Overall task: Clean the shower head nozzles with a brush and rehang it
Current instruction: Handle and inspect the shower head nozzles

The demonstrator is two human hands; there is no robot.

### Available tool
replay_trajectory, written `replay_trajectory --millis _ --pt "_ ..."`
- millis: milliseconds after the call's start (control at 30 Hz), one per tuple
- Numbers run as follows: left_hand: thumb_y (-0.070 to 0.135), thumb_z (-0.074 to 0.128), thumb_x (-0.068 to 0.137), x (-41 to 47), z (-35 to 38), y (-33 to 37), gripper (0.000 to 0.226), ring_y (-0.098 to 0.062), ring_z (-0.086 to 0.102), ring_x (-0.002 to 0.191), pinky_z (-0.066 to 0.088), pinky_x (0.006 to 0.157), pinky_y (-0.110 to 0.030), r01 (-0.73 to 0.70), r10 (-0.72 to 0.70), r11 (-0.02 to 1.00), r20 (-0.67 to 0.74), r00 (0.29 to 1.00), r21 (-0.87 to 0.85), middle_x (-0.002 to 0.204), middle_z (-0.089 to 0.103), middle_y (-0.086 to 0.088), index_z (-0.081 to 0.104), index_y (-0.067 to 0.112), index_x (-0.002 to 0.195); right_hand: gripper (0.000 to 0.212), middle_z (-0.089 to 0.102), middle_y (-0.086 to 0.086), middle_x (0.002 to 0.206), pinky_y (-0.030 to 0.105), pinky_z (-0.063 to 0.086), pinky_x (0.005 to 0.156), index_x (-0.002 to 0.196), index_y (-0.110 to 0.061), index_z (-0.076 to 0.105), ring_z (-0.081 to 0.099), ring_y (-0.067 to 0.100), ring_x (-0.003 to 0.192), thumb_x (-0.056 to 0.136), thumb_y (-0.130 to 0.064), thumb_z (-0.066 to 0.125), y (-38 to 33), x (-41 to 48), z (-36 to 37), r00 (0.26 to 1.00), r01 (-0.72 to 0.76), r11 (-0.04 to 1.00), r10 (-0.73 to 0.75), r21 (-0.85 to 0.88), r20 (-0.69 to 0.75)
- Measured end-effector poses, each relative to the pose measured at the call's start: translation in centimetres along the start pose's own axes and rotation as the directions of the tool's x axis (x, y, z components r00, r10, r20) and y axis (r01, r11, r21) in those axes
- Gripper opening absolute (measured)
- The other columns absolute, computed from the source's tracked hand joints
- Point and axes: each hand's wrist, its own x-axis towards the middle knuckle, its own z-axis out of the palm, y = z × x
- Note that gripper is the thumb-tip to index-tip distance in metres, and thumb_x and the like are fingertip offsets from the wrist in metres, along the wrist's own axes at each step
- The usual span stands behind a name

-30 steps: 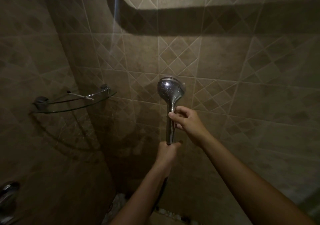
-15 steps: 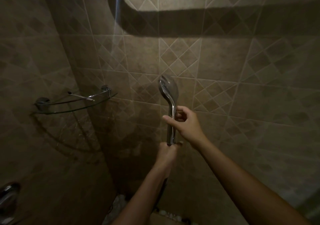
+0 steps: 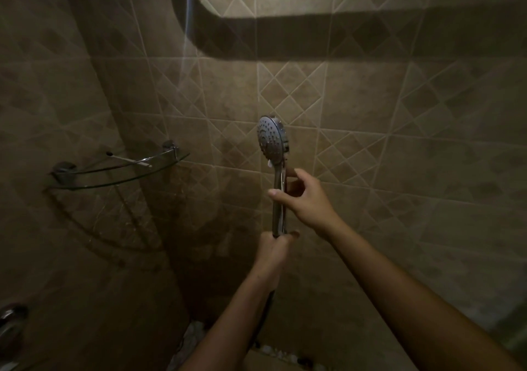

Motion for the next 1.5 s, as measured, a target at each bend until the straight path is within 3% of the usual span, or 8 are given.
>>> replay_trajectory --millis 300,467,633,800,967,1233,1367,1500 --pt "0.025 0.062 0.094 -0.3 0.0 -0.5 0.009 -0.012 0.061 0.072 0.047 0.060 -0.026 -0.004 0.004 1.000 -0.001 1.000 0.012 0.088 0.065 -0.003 0.059 0.019 0.101 0.027 0.071 0.018 0.112 0.037 0.061 0.085 0.113 -0.006 0.065 0.070 0.028 0.105 0.092 -0.020 0.071 0.3 -0.1 -0.7 0.992 -0.124 0.989 0.120 0.086 0.044" --pt "0.031 0.066 0.090 -0.7 0.2 -0.5 0.033 -0.021 0.067 0.095 0.056 0.081 -0.039 -0.012 0.012 1.000 0.012 1.000 0.012 0.107 0.068 -0.008 0.057 0.015 0.117 0.039 0.072 0.009 0.110 0.032 0.062 0.079 0.115 -0.012 0.061 0.073 0.019 0.098 0.083 -0.022 0.080 0.8 -0.2 -0.9 0.991 -0.136 0.986 0.137 0.096 -0.001" --pt "0.027 0.062 0.095 -0.7 0.3 -0.6 0.019 -0.015 0.063 0.083 0.045 0.063 -0.027 0.006 -0.006 1.000 0.017 1.000 0.014 0.099 0.065 -0.004 0.058 0.017 0.109 0.025 0.072 0.016 0.115 0.046 0.057 0.097 0.116 -0.006 0.061 0.072 0.025 0.104 0.094 -0.017 0.067 1.0 -0.1 -0.5 0.979 -0.200 0.951 0.185 0.237 0.086" --pt "0.026 0.062 0.096 -0.7 0.3 -0.8 0.008 -0.012 0.059 0.082 0.042 0.062 -0.026 0.005 -0.006 1.000 0.017 1.000 0.018 0.095 0.061 -0.001 0.057 0.021 0.099 0.032 0.070 0.023 0.097 0.046 0.060 0.083 0.103 0.000 0.065 0.072 0.035 0.094 0.087 -0.024 0.077 0.9 -0.2 -0.6 0.996 -0.091 0.995 0.091 0.029 0.015" --pt "0.029 0.063 0.094 -1.0 0.8 -0.9 0.019 -0.013 0.060 0.080 0.045 0.063 -0.029 0.012 -0.013 1.000 0.027 1.000 0.015 0.095 0.063 -0.002 0.059 0.018 0.108 0.030 0.071 0.025 0.111 0.040 0.060 0.087 0.117 0.003 0.056 0.073 0.035 0.102 0.092 -0.009 0.068 0.5 0.1 -1.1 0.979 -0.181 0.965 0.159 0.188 0.125" --pt "0.024 0.065 0.093 -1.0 0.7 -0.6 0.019 -0.015 0.066 0.079 0.050 0.058 -0.028 0.044 -0.044 0.998 0.002 0.999 -0.040 0.098 0.067 -0.005 0.056 0.016 0.107 0.040 0.053 0.006 0.072 0.042 0.060 0.079 0.109 0.002 0.061 0.059 0.022 0.074 0.082 -0.019 0.082 0.7 0.2 -1.1 0.997 -0.070 0.996 0.068 0.056 0.035" --pt "0.024 0.067 0.091 -0.8 0.8 -0.7 0.021 -0.022 0.069 0.087 0.057 0.071 -0.037 0.034 -0.034 0.999 -0.006 0.999 -0.038 0.102 0.070 -0.009 0.059 0.013 0.108 0.031 0.072 0.019 0.104 0.037 0.061 0.085 0.122 -0.004 0.059 0.073 0.027 0.098 0.093 -0.013 0.068 0.7 0.0 -1.5 0.985 -0.156 0.972 0.141 0.173 0.095" --pt "0.024 0.062 0.095 -1.2 1.0 -0.4 0.017 -0.019 0.068 0.092 0.058 0.079 -0.037 0.060 -0.061 0.998 -0.026 0.998 -0.013 0.104 0.065 -0.005 0.046 0.023 0.094 0.032 0.067 0.005 0.095 0.034 0.059 0.083 0.112 -0.008 0.062 0.068 0.016 0.088 0.088 -0.025 0.076 0.9 -0.2 -0.9 0.995 -0.087 0.992 0.083 0.089 0.046"
